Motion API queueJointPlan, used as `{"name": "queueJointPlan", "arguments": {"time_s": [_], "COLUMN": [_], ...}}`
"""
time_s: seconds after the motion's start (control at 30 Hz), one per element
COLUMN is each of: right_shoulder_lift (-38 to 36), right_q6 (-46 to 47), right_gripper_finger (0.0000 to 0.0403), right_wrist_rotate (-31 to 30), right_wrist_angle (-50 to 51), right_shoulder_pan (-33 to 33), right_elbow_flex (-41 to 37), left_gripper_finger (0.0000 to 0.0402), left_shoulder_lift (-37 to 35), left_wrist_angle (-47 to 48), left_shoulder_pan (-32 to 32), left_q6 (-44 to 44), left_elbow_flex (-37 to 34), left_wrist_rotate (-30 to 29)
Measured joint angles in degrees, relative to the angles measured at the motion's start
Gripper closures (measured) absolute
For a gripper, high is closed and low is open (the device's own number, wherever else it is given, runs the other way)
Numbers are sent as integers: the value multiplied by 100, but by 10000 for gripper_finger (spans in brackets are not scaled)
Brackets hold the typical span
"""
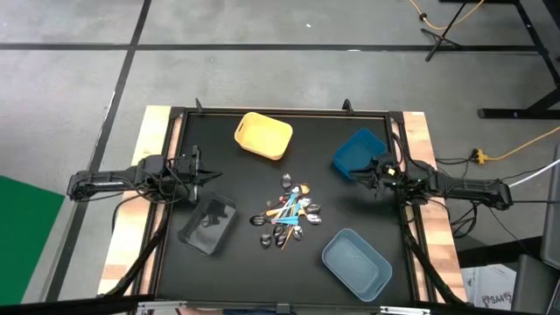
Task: Sort silverware by color (type)
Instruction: Put the light blue spoon into the blue bin
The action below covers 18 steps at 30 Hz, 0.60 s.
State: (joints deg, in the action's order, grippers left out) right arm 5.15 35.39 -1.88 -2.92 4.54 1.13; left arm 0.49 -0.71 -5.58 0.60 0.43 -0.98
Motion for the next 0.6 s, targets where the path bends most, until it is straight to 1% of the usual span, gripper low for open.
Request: {"name": "queueJointPlan", "arguments": {"time_s": [0.1,0.2,0.33,0.43,0.6], "right_shoulder_lift": [0,0,0,0,0], "right_q6": [-149,-454,-697,-737,-737], "right_gripper_finger": [331,331,325,295,221], "right_wrist_rotate": [-295,-302,-203,-159,-159], "right_wrist_angle": [-31,-323,-1063,-1467,-1845], "right_shoulder_pan": [0,-2,-2,-2,-2], "right_elbow_flex": [-2,-2,-2,-2,-2], "left_gripper_finger": [401,401,401,401,401], "left_shoulder_lift": [0,-2,0,0,0], "left_wrist_angle": [0,0,0,0,0], "left_shoulder_pan": [0,-2,0,0,-1], "left_q6": [0,0,0,0,0], "left_elbow_flex": [0,0,0,0,0], "left_wrist_rotate": [-1,-1,-1,-1,-2]}}
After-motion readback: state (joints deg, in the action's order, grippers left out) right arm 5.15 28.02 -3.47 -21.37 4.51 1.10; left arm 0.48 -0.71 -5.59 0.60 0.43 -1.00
